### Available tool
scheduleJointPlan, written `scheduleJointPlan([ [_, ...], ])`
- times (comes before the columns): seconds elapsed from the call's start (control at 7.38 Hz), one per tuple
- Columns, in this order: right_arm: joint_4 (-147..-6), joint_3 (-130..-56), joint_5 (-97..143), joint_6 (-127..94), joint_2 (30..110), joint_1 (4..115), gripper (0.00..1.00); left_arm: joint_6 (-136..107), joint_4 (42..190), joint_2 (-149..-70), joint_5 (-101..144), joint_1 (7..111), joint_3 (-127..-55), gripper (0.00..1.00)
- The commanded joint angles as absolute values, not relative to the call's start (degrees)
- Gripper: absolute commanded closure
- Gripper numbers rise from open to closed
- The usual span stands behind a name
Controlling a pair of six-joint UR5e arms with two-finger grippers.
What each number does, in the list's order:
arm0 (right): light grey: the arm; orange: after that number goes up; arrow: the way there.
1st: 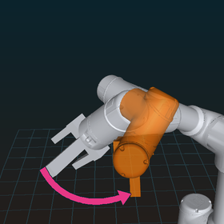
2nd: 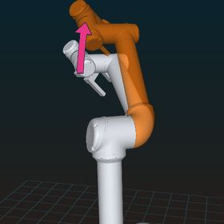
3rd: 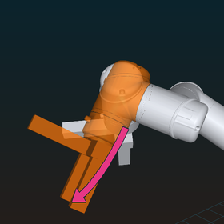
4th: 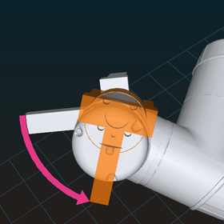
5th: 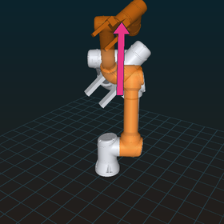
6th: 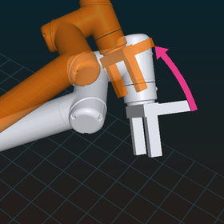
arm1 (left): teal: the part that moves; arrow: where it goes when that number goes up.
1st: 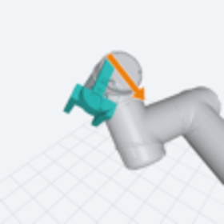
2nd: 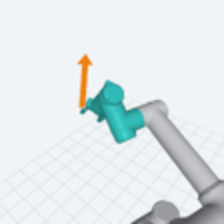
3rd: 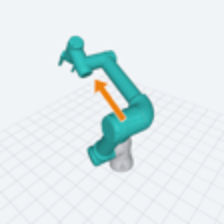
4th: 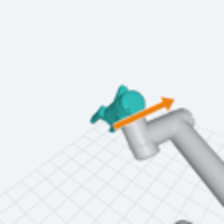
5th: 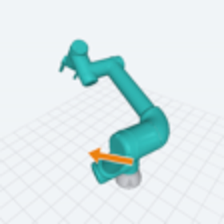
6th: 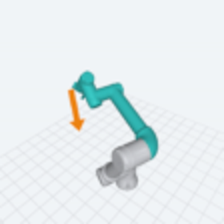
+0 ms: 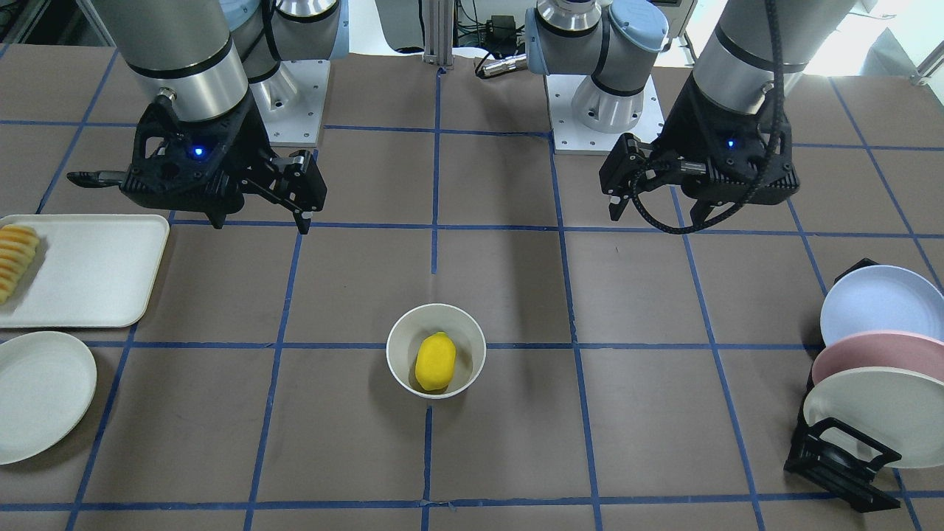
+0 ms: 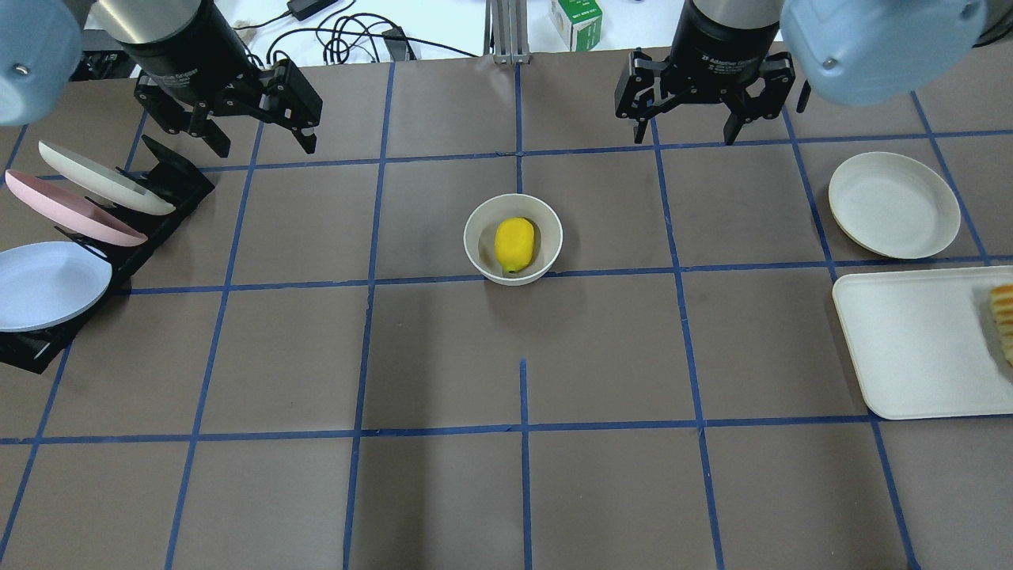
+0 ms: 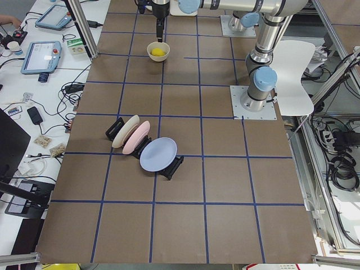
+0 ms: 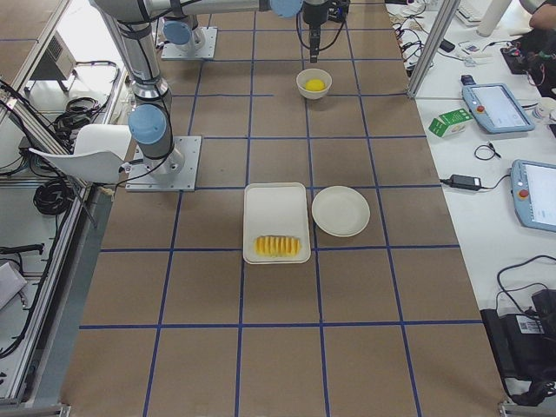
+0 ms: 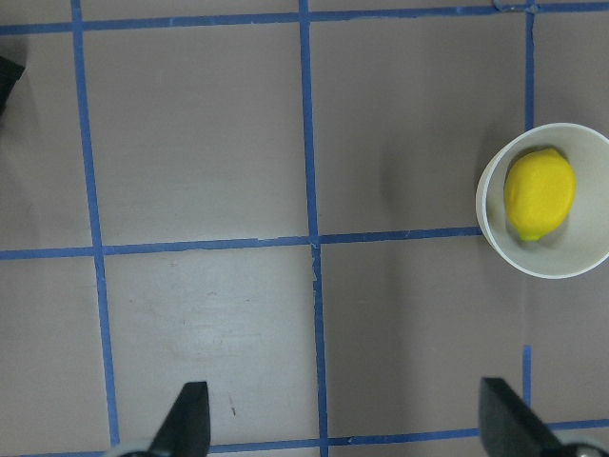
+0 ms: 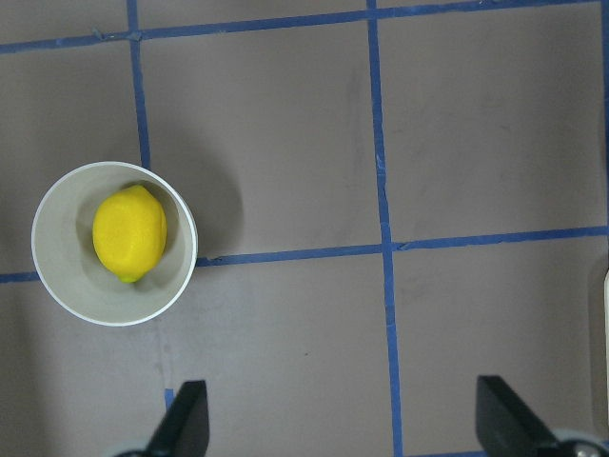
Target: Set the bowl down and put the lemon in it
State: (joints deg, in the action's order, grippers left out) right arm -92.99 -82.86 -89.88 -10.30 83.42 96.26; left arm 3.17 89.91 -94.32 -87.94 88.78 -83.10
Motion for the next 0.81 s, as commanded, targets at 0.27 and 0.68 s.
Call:
scheduleJointPlan([
  [0.27,-92.4,-83.3,-89.8,-9.8,83.8,96.2,0.00,3.2,89.8,-93.8,-88.3,88.9,-83.7,0.00],
  [0.68,-92.6,-83.3,-89.7,-9.9,83.8,96.2,0.00,3.2,90.9,-93.8,-88.3,88.9,-83.8,0.00],
])
